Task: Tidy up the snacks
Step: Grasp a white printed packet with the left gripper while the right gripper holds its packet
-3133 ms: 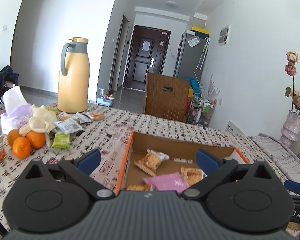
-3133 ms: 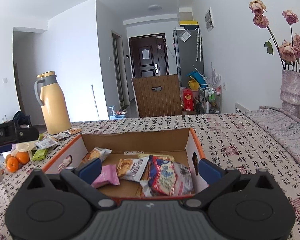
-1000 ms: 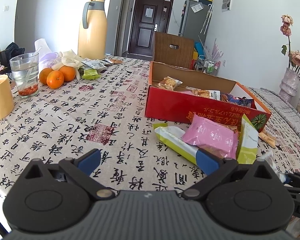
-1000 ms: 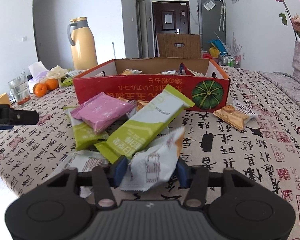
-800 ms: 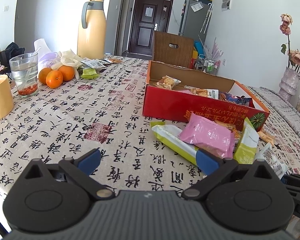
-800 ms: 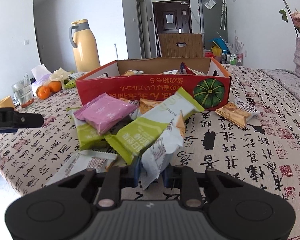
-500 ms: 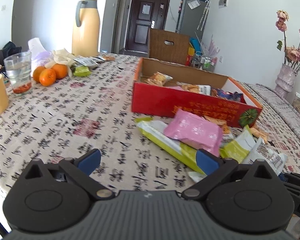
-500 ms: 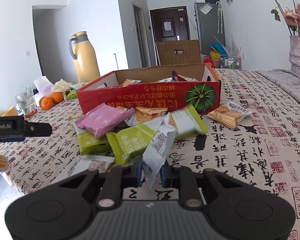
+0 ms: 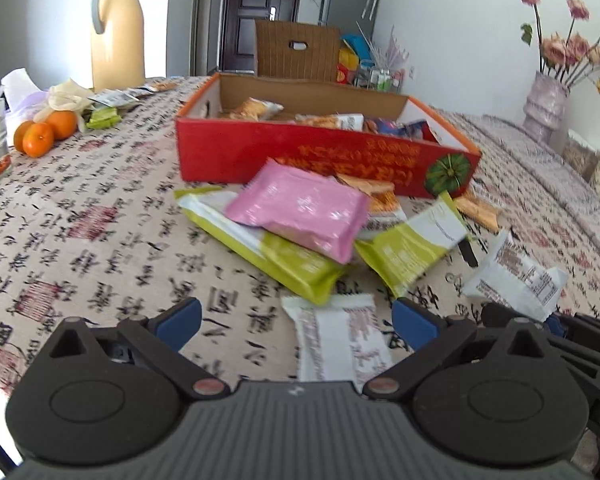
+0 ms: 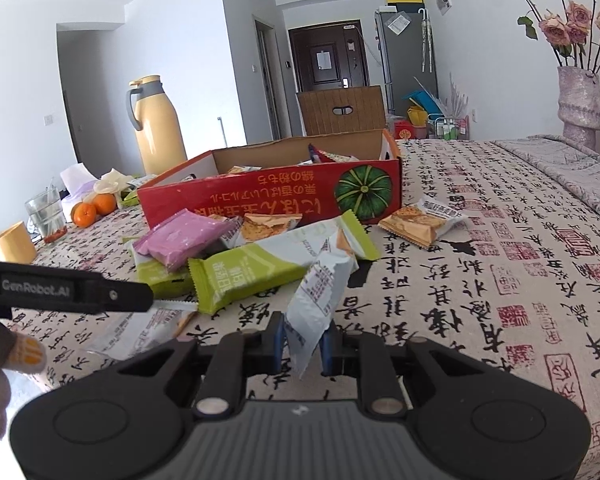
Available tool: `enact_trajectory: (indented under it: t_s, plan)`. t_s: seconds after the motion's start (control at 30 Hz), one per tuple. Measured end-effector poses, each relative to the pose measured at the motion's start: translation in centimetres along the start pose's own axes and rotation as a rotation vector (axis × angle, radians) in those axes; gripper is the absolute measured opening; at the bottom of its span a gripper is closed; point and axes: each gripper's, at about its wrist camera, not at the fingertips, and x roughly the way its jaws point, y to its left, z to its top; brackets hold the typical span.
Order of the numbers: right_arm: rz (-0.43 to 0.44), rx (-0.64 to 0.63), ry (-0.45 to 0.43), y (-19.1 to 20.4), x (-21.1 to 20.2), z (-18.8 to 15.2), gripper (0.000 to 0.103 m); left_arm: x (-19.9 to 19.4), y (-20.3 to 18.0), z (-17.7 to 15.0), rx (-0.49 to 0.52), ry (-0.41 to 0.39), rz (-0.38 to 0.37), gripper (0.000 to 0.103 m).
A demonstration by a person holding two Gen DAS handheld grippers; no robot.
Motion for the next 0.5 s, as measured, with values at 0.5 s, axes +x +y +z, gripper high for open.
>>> enact_trajectory:
  t_s: [0.5]
  plan:
    - [0.017,0.011,-0.013,-0.8,-0.4,-0.6,0.017,1.3,-3.3,-1.2,0.068,0.021,0.087,0.064]
